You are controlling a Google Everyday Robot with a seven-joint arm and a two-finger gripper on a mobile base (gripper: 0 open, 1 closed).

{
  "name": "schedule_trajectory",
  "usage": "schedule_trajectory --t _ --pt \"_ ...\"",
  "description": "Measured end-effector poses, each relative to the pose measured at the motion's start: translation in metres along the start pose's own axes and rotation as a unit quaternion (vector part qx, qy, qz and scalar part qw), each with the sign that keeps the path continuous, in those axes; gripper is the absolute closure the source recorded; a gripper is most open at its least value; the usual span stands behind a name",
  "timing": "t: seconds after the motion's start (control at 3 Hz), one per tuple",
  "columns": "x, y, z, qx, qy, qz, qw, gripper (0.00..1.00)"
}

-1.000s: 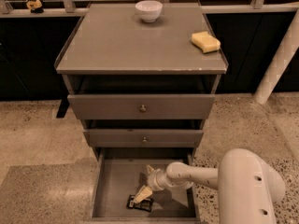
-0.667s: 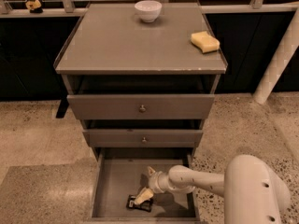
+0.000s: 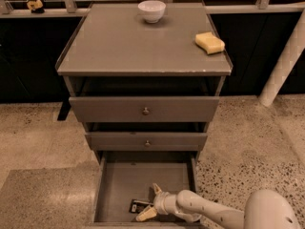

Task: Pick rxbar chocolate from bottom drawer and place on counter

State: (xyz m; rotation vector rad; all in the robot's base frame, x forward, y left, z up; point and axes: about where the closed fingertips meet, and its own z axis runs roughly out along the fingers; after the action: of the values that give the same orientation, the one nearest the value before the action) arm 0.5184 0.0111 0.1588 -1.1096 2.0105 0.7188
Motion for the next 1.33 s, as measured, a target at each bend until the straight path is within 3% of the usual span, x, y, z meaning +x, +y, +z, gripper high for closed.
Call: schedule_trajectory --t 1.0,1.33 --pt "0.008 0.008 0.012 0.017 -0.015 0.002 0.9998 0.0" --pt "0.007 0.01 0.013 0.017 0.015 -0.016 0.9996 0.0"
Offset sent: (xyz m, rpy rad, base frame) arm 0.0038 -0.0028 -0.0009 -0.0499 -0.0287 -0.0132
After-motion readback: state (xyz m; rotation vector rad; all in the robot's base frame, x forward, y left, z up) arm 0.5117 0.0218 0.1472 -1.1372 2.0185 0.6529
